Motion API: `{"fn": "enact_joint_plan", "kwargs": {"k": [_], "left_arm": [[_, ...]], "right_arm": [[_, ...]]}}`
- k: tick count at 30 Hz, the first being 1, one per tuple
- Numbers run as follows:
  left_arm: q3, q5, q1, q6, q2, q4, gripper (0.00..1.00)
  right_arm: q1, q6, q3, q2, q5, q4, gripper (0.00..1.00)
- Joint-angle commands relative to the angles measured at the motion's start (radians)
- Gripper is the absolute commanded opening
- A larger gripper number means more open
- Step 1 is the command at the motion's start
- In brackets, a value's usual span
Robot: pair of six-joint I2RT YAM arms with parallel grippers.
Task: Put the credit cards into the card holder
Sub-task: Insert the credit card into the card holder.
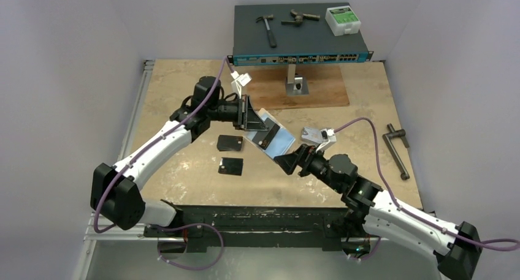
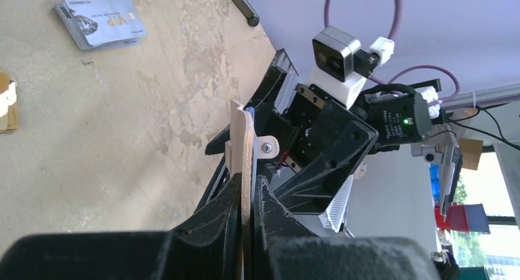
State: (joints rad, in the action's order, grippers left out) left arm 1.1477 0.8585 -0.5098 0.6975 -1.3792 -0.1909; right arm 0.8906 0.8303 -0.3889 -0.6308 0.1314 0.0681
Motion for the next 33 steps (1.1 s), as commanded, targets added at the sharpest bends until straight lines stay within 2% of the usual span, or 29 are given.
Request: {"fn": "enact_joint_plan", "kwargs": {"k": [1, 6, 9, 12, 13, 15, 16, 21, 23, 26, 29, 33], "left_arm": [[-0.061, 0.063, 0.006, 0.098, 0.033, 0.163, 0.00], [-0.135, 0.073, 0.005, 0.154, 0.052, 0.252, 0.00], [-0.151, 0.067, 0.005, 0.164, 0.060, 0.260, 0.00], [-0.179, 0.059, 0.004, 0.166, 0.072, 0.259, 0.00], [-0.192, 0.054, 0.004, 0.166, 0.076, 0.257, 0.00], [-0.220, 0.035, 0.004, 0.143, 0.086, 0.235, 0.08], [-0.233, 0.023, 0.004, 0.103, 0.089, 0.210, 0.14], [-0.209, -0.077, 0.004, -0.202, 0.035, -0.175, 0.55], [-0.187, -0.139, 0.005, -0.317, 0.011, -0.280, 0.59], [-0.212, -0.194, 0.005, -0.418, 0.033, -0.292, 0.61], [-0.215, -0.225, 0.002, -0.523, 0.052, -0.311, 0.78], [-0.183, -0.245, -0.001, -0.707, 0.066, -0.390, 0.83]], "right_arm": [[-0.008, 0.085, 0.093, -0.015, -0.053, 0.369, 0.90], [-0.032, 0.157, 0.183, -0.057, -0.086, 0.593, 0.81], [-0.039, 0.176, 0.200, -0.062, -0.090, 0.660, 0.69], [-0.042, 0.182, 0.183, -0.069, -0.093, 0.632, 0.45], [-0.042, 0.184, 0.178, -0.071, -0.095, 0.618, 0.34], [-0.042, 0.193, 0.162, -0.069, -0.082, 0.550, 0.05], [-0.042, 0.190, 0.150, -0.068, -0.074, 0.499, 0.00], [-0.043, 0.141, 0.077, -0.086, -0.072, 0.250, 0.00], [-0.044, 0.117, 0.052, -0.118, -0.104, 0.170, 0.00], [-0.044, 0.080, 0.031, -0.189, -0.160, 0.070, 0.00], [-0.044, 0.036, 0.005, -0.274, -0.230, -0.007, 0.00], [-0.044, -0.016, -0.028, -0.379, -0.295, -0.080, 0.00]]}}
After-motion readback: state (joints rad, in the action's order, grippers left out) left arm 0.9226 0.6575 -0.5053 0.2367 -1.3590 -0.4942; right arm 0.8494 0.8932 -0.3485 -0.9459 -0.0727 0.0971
